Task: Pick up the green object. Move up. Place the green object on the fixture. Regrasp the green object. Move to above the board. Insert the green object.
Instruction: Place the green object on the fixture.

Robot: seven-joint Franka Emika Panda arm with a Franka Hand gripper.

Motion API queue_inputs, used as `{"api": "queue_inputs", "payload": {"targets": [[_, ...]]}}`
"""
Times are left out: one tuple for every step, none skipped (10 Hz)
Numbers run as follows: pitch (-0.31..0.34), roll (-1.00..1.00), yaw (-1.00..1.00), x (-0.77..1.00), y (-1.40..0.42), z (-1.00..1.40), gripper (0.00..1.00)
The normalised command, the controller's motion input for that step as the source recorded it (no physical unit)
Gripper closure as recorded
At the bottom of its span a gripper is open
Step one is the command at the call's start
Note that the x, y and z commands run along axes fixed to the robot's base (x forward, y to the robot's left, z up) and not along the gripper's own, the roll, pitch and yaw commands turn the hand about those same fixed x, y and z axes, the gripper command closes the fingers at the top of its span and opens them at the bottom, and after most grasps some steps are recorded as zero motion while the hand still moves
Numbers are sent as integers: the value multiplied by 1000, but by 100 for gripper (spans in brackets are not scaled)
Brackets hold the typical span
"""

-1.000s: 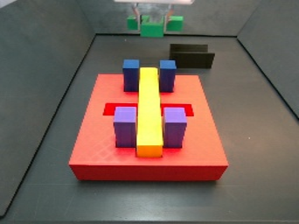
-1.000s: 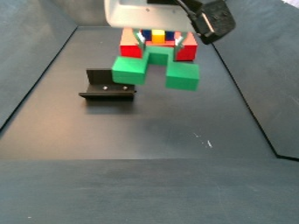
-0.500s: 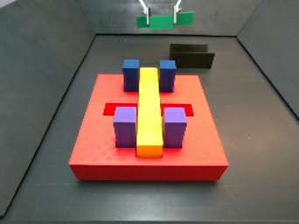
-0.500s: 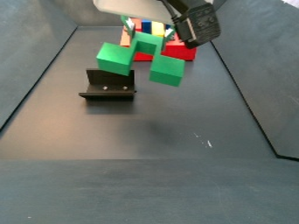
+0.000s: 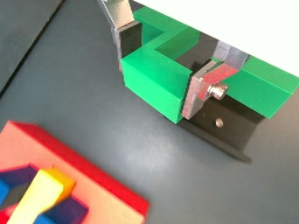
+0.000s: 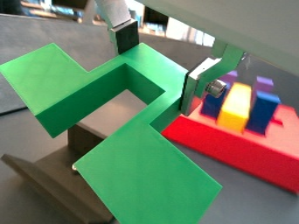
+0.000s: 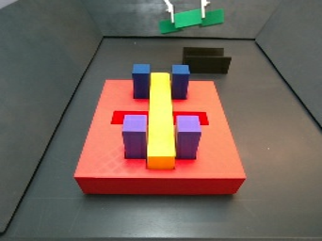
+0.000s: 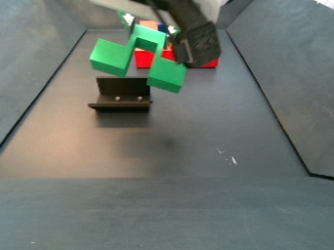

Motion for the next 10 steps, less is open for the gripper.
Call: {"api": "queue_inputs", "payload": {"targets": [[89,-777,337,357,0,-14,100],[129,-614,446,320,0,-69,100],[149,-566,503,274,0,-106,100],[163,-566,486,277,0,-134,100],[229,-286,254,377,0,-89,100],[280,0,57,417,0,-157,100],[191,-66,146,286,0,-289,100],[169,0,63,217,-23,-357,100],[160,0,0,240,-63,-366,100],[134,-3,-66,206,-83,-394,100]]}}
